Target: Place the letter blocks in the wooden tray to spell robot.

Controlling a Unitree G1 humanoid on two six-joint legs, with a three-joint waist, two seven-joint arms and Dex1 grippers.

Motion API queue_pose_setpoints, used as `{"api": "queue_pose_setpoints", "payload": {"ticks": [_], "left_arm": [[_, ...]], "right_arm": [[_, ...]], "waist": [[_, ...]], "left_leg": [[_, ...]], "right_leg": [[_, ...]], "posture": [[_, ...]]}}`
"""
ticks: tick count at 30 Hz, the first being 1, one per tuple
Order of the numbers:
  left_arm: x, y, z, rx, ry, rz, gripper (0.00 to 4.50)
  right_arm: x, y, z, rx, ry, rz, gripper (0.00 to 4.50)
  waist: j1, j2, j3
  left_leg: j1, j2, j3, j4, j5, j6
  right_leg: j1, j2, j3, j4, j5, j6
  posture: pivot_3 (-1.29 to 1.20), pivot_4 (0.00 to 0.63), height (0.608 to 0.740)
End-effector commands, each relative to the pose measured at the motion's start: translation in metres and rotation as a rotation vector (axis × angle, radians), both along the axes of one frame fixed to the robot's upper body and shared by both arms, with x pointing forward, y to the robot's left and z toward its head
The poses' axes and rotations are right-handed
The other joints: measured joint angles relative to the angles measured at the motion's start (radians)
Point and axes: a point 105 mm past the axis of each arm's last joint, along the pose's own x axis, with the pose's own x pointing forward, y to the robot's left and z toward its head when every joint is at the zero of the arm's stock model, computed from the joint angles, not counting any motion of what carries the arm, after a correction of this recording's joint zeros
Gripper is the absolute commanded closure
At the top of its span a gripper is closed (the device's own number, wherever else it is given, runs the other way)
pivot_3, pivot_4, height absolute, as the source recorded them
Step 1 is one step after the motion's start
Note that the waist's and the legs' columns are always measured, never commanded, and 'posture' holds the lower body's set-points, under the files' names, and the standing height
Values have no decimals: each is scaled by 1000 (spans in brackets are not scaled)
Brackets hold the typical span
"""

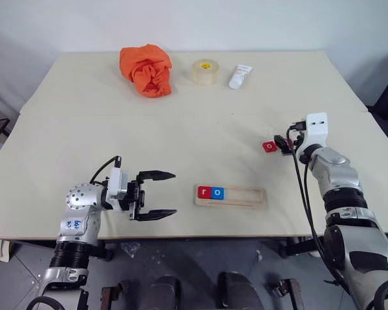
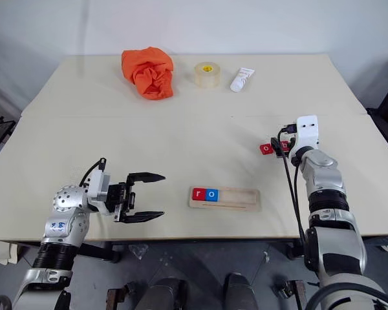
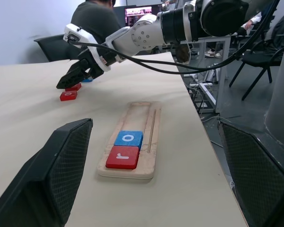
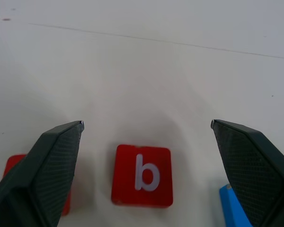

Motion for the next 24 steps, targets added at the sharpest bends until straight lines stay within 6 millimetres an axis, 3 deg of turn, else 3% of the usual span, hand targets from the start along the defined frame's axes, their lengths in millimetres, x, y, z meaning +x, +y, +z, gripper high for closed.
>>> {"api": "queue_pose_setpoints", "payload": {"ticks": [1,10,24], "left_arm": [[-2,2,11,-23,-44,9,32],[2,-1,13,-28,-49,15,32],[4,-1,13,-30,-52,28,32]], "right_arm": [[2,-4,14,10,-48,-20,0],[-4,-9,-2,49,62,-37,0],[-6,8,11,11,60,40,0]], "waist": [[0,0,0],[-8,0,0],[-19,0,0]], "left_leg": [[0,0,0,0,0,0],[0,0,0,-2,0,0],[0,0,0,-3,0,0]], "right_leg": [[0,0,0,0,0,0],[0,0,0,0,0,0],[0,0,0,0,0,0]], "posture": [[0,150,740],[0,150,740],[0,150,740]]}}
